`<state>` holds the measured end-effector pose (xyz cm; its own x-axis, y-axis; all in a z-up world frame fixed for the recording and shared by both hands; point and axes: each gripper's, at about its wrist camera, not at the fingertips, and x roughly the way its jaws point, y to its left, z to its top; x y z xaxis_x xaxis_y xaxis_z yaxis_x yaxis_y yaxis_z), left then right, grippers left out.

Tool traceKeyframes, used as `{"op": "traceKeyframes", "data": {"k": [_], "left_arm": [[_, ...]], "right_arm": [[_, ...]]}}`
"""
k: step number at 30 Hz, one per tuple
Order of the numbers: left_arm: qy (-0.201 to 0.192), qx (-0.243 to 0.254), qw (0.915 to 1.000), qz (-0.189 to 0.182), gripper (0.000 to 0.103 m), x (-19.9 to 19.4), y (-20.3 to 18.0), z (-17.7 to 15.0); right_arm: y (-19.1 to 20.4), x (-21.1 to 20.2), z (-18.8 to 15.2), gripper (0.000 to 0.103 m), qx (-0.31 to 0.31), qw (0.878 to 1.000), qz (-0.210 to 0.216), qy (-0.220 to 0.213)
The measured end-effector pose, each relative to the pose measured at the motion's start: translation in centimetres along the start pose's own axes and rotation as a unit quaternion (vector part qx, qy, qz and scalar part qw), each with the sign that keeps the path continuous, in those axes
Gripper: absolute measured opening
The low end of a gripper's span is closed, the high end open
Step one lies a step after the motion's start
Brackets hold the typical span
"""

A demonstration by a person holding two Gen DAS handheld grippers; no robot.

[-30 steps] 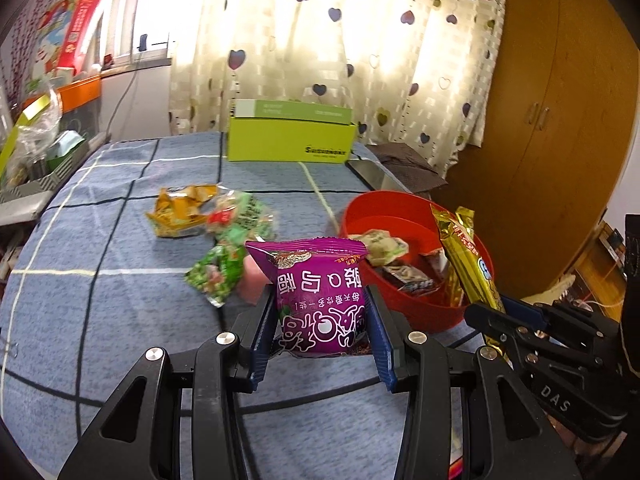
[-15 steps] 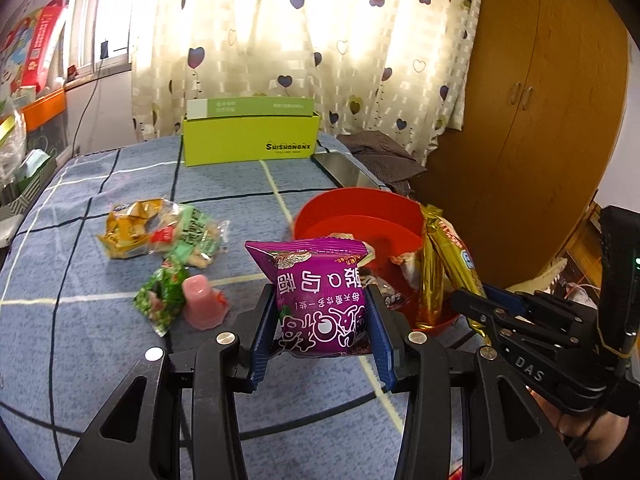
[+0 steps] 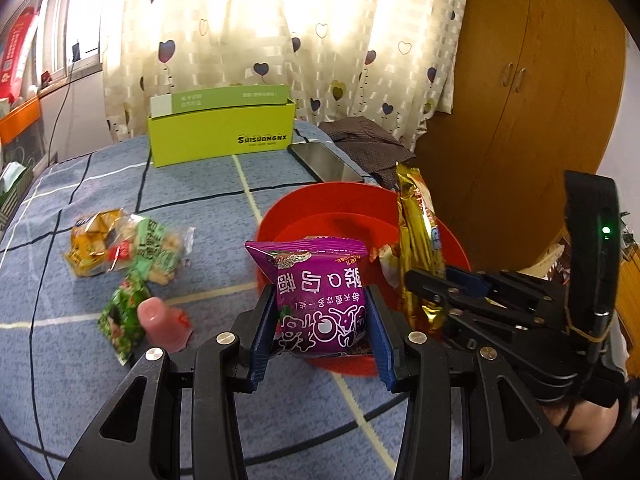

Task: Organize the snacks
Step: 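Carry the purple bag and yellow bar over the red basket with both grippers, then open both grippers to drop the purple bag and yellow bar into the basket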

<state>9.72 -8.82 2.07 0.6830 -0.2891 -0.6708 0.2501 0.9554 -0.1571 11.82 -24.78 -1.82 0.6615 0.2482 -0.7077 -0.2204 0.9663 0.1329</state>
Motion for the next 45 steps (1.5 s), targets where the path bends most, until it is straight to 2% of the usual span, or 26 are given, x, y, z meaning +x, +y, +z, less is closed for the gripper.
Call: {"op": "traceKeyframes", "data": {"k": [9,12,15,24,26,29,35,45], "left_arm": [[0.018,0.0,0.9998,-0.006,0.044,2.8,-0.3,1.2],[0.025,-0.006,0.9996,-0.009,0.044,3.8,0.0,1.4],[0.033,-0.01,0.9994,-0.01,0.044,4.7,0.2,1.5],[0.05,-0.023,0.9981,-0.029,0.044,6.6,0.5,1.5],[0.051,-0.025,0.9977,-0.035,0.045,6.6,0.6,1.4],[0.037,-0.026,0.9983,-0.036,0.056,6.0,0.6,1.3],[0.019,-0.026,0.9986,-0.041,0.058,4.7,0.6,1.4],[0.008,-0.032,0.9987,-0.04,0.058,2.2,1.7,0.3]], "right_arm": [[-0.5,2.2,1.7,0.021,-0.016,1.0,0.027,0.004],[-0.7,2.2,1.5,0.021,-0.012,0.999,0.043,0.008],[-0.9,1.9,0.9,0.028,-0.007,0.999,0.051,0.015],[-1.8,0.7,-0.4,0.028,0.009,0.997,0.07,0.015],[-1.9,0.4,-0.6,0.025,0.01,0.998,0.068,0.013],[-1.8,-0.1,-0.8,0.019,0.003,0.999,0.054,0.01],[-1.8,-0.9,-0.9,0.02,0.007,0.999,0.051,0.008],[-0.7,-2.3,-1.5,0.03,0.003,0.999,0.038,0.015]]}}
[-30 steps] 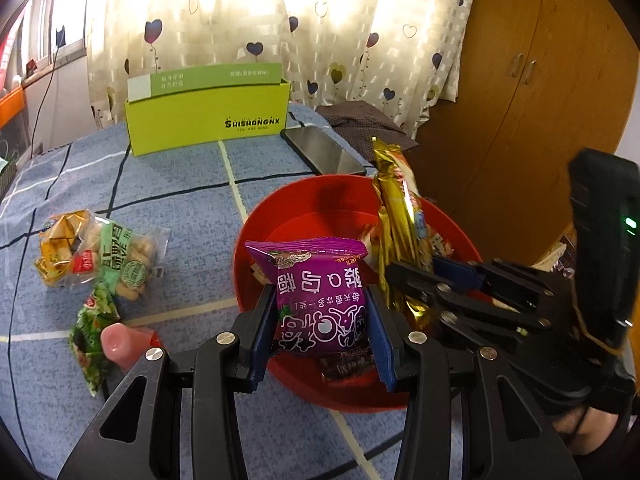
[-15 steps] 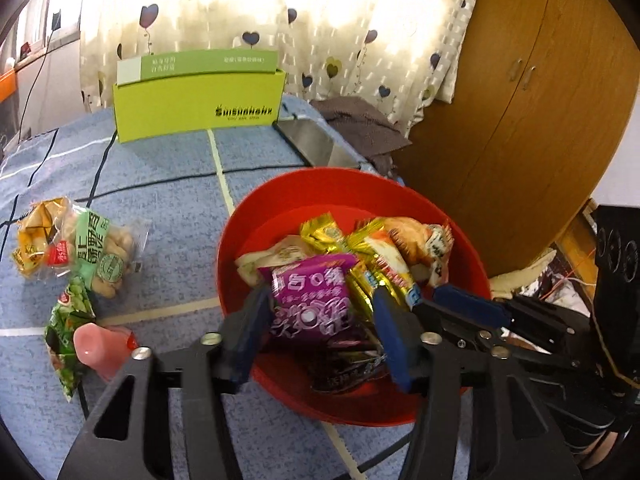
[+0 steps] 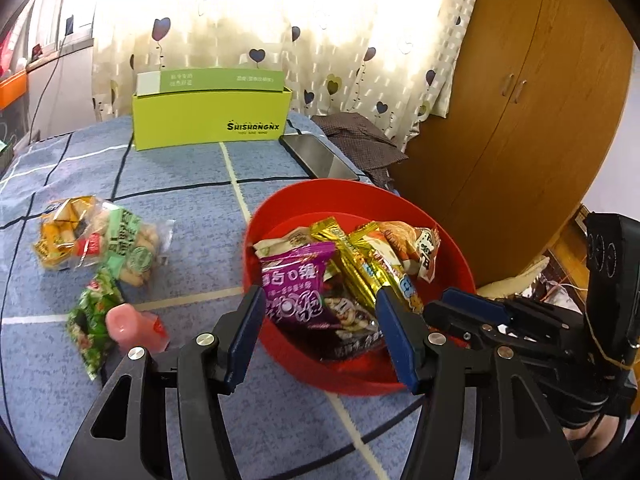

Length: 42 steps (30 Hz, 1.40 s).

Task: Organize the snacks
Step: 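Open both grippers to drop the purple bag and yellow bar into the basket, then move the left tool to the green pea bag while the right approaches the pink jelly cup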

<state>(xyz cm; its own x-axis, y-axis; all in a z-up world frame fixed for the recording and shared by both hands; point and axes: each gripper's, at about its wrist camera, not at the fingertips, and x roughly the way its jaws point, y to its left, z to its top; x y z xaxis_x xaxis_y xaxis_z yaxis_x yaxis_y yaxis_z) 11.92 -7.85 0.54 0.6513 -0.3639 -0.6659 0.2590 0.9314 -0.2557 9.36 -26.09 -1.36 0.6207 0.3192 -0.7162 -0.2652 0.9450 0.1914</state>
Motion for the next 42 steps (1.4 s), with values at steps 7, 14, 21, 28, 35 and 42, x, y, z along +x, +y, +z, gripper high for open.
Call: {"op": "traceKeyframes", "data": {"k": [7,14,21,28,35,42], "left_arm": [[-0.001,-0.004,0.9998,0.017,0.058,-1.4,0.6,-1.2],[-0.006,-0.005,0.9996,0.028,0.058,-2.9,1.3,-2.3],[-0.01,-0.012,0.9993,0.035,0.058,-4.2,2.5,-3.5],[-0.002,-0.046,0.9982,0.038,0.058,-5.1,4.9,-5.1],[0.005,-0.067,0.9966,0.048,0.058,-5.8,6.8,-6.4],[0.002,-0.082,0.9939,0.074,0.058,-6.4,7.7,-7.1]], "right_arm": [[1.7,-1.1,-0.4,0.039,-0.015,1.0,0.0,-0.002],[3.6,-1.6,-0.8,0.044,-0.032,0.999,0.001,0.003],[5.4,-1.9,-1.3,0.049,-0.051,0.999,0.006,0.009],[7.0,-1.5,-1.7,0.051,-0.065,0.998,0.019,0.017],[7.9,-1.4,-2.1,0.052,-0.073,0.997,0.027,0.015],[8.6,-1.5,-2.7,0.052,-0.096,0.995,0.031,0.009]]}}
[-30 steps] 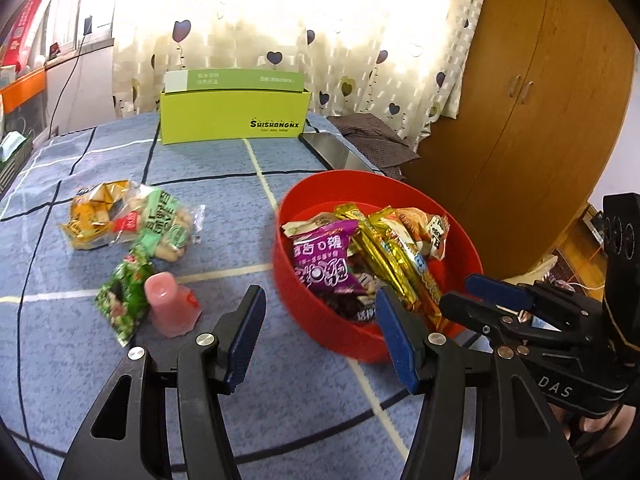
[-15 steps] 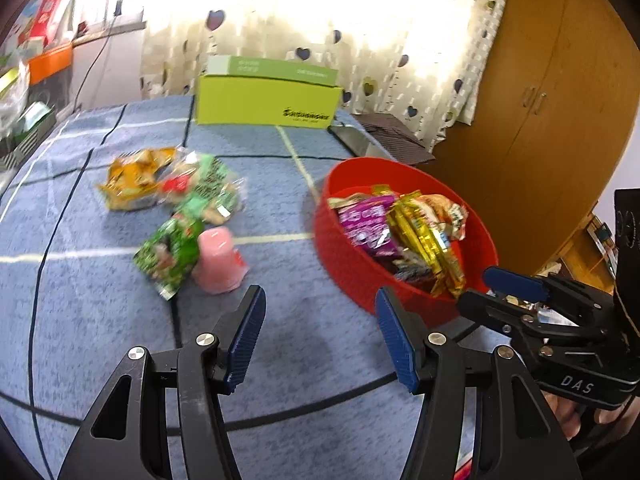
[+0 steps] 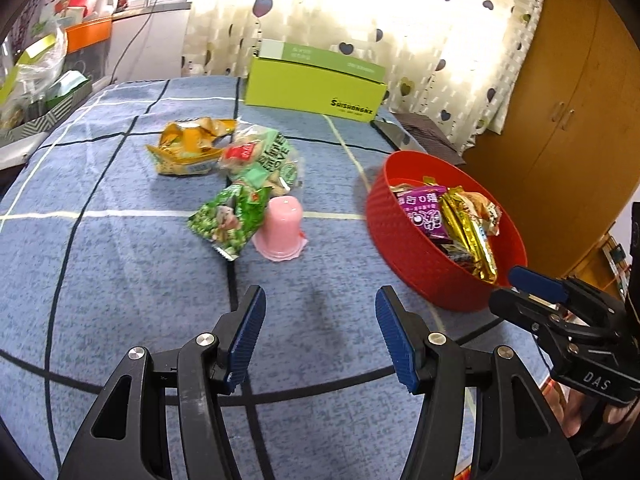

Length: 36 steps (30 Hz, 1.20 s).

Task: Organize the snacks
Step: 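Move the left tool to the green pea bag while the right approaches the pink jelly cup, then grasp the pink jelly cup with the right gripper while the left grasps the green pea bag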

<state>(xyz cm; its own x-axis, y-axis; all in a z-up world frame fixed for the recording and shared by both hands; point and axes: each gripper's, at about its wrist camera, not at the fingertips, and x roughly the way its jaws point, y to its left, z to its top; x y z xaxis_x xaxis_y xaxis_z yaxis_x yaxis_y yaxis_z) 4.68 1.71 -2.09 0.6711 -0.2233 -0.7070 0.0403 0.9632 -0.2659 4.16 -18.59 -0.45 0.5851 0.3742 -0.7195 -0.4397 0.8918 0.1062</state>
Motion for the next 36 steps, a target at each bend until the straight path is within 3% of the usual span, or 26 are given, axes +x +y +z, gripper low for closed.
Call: {"op": "traceKeyframes", "data": {"k": [12,22,36], "left_arm": [[-0.021,-0.005,0.9992,0.032,0.058,-1.1,1.9,0.1],[-0.038,-0.014,0.9971,0.065,0.058,-1.5,5.3,1.2],[-0.04,-0.04,0.9975,0.042,0.058,-0.6,8.7,3.7]], "right_arm": [[3.5,2.1,1.4,0.052,-0.035,0.999,0.029,0.015],[7.1,7.3,4.6,0.05,-0.058,0.997,0.039,0.026],[8.4,15.3,7.1,0.042,-0.048,0.996,0.036,0.065]]}}
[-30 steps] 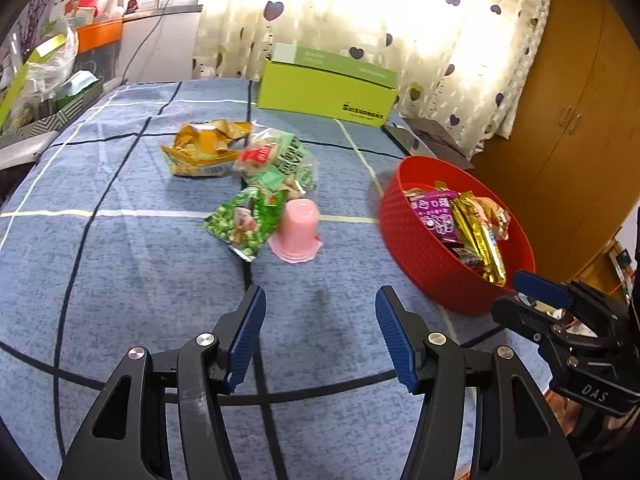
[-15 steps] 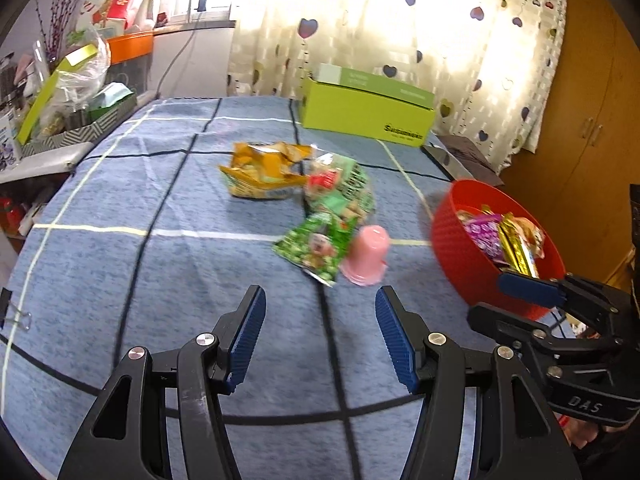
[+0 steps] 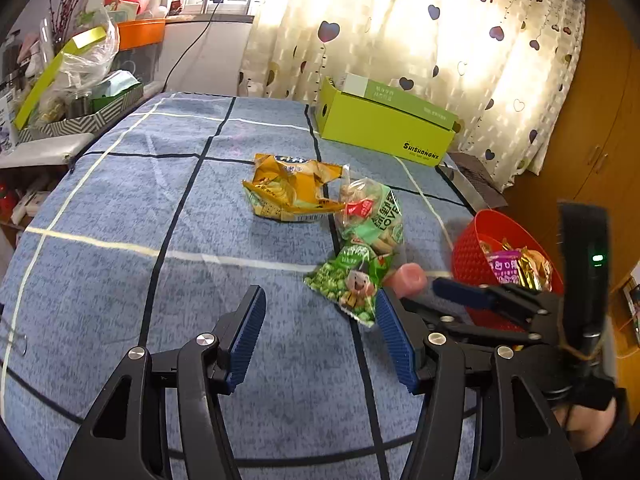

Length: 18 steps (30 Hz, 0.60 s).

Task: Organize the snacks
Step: 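Grasp the pink jelly cup with the right gripper while the left grasps the green pea bag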

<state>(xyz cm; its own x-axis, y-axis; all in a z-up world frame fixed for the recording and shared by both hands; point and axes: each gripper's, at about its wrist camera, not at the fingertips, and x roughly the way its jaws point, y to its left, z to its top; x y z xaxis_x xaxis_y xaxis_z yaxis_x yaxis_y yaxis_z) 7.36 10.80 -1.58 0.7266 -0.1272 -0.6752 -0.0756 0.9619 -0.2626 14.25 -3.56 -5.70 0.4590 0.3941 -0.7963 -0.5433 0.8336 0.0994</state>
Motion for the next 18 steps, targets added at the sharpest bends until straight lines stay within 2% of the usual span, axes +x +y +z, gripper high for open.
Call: {"op": "traceKeyframes", "data": {"k": [2,3,10,18], "left_arm": [[-0.001,-0.003,1.0,-0.004,0.058,0.2,0.0,0.3],[-0.001,-0.005,0.9999,-0.01,0.058,0.3,0.1,0.5],[0.001,0.004,0.9995,-0.03,0.058,1.8,-0.3,1.5],[0.017,0.011,0.9987,-0.046,0.058,4.5,-0.5,2.2]], "right_arm": [[0.0,0.5,0.2,0.038,0.001,1.0,0.004,0.001],[0.1,0.7,0.2,0.028,0.0,1.0,0.002,0.002],[-0.4,0.4,0.1,0.027,0.008,1.0,0.001,-0.01],[-1.6,-2.1,-0.5,0.027,0.024,0.999,0.007,-0.026]]}}
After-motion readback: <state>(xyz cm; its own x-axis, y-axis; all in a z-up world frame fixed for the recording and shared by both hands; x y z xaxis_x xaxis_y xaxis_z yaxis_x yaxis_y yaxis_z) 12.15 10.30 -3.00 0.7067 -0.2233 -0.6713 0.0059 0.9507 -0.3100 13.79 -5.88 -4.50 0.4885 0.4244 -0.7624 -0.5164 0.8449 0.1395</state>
